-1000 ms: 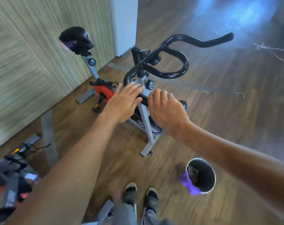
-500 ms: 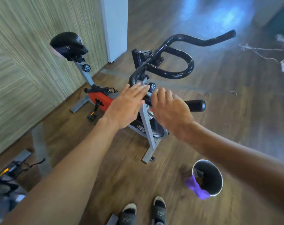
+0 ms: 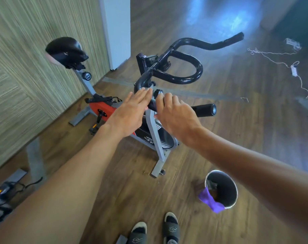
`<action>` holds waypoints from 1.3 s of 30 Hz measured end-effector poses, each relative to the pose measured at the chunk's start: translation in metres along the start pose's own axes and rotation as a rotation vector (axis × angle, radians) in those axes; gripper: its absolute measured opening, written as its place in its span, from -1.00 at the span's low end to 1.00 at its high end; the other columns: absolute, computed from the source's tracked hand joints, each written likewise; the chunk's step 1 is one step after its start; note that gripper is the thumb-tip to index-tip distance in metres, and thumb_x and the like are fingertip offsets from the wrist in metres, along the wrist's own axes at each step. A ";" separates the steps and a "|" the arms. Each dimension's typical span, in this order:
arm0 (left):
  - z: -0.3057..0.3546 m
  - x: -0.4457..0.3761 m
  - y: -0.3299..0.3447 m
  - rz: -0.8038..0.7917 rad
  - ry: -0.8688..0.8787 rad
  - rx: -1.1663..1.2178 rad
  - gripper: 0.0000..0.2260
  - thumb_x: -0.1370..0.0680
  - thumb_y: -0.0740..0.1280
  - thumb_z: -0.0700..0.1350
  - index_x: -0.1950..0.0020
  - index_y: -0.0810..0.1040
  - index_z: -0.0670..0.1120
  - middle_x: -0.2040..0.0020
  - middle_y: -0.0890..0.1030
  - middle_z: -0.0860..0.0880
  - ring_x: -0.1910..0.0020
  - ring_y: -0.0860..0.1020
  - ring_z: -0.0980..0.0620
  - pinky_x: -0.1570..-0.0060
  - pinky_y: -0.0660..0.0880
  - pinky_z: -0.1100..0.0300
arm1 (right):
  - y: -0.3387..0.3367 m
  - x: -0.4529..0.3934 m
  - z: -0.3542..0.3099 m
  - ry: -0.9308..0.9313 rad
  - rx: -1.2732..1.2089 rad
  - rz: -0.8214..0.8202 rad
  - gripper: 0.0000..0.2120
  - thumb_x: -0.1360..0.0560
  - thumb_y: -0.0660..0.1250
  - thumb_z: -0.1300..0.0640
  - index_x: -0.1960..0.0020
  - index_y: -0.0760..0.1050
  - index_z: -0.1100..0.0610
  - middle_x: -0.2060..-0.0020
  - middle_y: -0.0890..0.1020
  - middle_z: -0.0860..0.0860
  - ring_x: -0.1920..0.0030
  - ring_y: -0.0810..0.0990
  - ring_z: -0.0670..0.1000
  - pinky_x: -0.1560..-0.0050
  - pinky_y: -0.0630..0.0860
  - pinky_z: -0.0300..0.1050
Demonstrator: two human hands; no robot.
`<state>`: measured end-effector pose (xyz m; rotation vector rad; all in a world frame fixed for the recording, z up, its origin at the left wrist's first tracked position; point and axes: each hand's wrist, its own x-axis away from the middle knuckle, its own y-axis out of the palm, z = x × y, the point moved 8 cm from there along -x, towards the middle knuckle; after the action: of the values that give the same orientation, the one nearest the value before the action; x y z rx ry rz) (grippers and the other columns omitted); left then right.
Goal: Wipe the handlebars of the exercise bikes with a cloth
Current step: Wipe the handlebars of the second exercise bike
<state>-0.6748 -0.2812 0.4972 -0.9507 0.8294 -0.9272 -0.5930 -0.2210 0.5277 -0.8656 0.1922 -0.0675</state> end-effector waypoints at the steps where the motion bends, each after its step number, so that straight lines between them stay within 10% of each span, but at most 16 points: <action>1: 0.000 0.000 0.000 -0.006 -0.005 -0.011 -0.44 -0.70 0.10 -0.27 -0.65 -0.05 -0.15 -0.66 0.03 -0.10 -0.65 -0.05 0.02 -0.62 -0.02 -0.07 | -0.004 0.009 0.005 -0.016 0.020 0.026 -0.51 -0.69 0.18 -0.05 -0.39 0.37 0.35 0.00 0.59 0.17 0.08 0.61 0.10 0.09 0.58 -0.09; 6: 0.007 0.000 -0.001 0.002 -0.104 -0.016 -0.50 -0.72 0.01 -0.05 -0.65 0.03 -0.12 -0.66 0.08 -0.06 -0.65 -0.01 0.02 -0.61 -0.01 -0.11 | -0.028 0.065 0.047 -0.145 0.198 0.184 -0.60 -0.77 -0.11 0.17 -0.41 0.35 0.36 -0.07 0.55 0.22 0.01 0.54 0.18 -0.11 0.54 0.06; 11: 0.020 -0.001 0.007 0.039 -0.196 -0.041 -0.39 -0.66 -0.08 0.12 -0.63 0.10 -0.19 -0.64 0.15 -0.14 -0.64 0.02 -0.07 -0.59 0.10 -0.13 | -0.022 0.055 0.046 -0.089 0.227 0.197 -0.68 -0.73 0.11 0.11 -0.29 0.44 0.34 0.00 0.56 0.19 0.07 0.54 0.17 -0.05 0.52 0.04; 30: -0.011 0.006 0.000 0.043 -0.046 0.037 -0.40 -0.67 0.11 -0.31 -0.67 -0.03 -0.07 -0.67 -0.01 0.06 -0.63 -0.06 0.15 -0.58 0.12 -0.12 | 0.001 -0.018 -0.001 0.091 -0.050 -0.049 -0.48 -0.61 0.24 -0.24 -0.17 0.52 0.24 0.15 0.61 0.08 0.25 0.62 0.01 0.33 0.51 -0.18; 39: -0.012 0.004 -0.003 0.069 -0.036 0.064 -0.47 -0.70 0.08 -0.29 -0.66 0.03 -0.11 -0.66 0.08 0.00 -0.63 0.01 0.10 -0.55 0.18 -0.11 | 0.002 0.025 0.005 -0.004 0.176 -0.031 -0.53 -0.72 0.05 0.08 -0.46 0.22 0.42 -0.12 0.52 0.30 -0.06 0.58 0.22 -0.13 0.57 0.04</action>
<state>-0.6848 -0.2895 0.4952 -0.8758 0.7928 -0.8695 -0.5673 -0.2195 0.5255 -0.6930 0.1665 -0.1105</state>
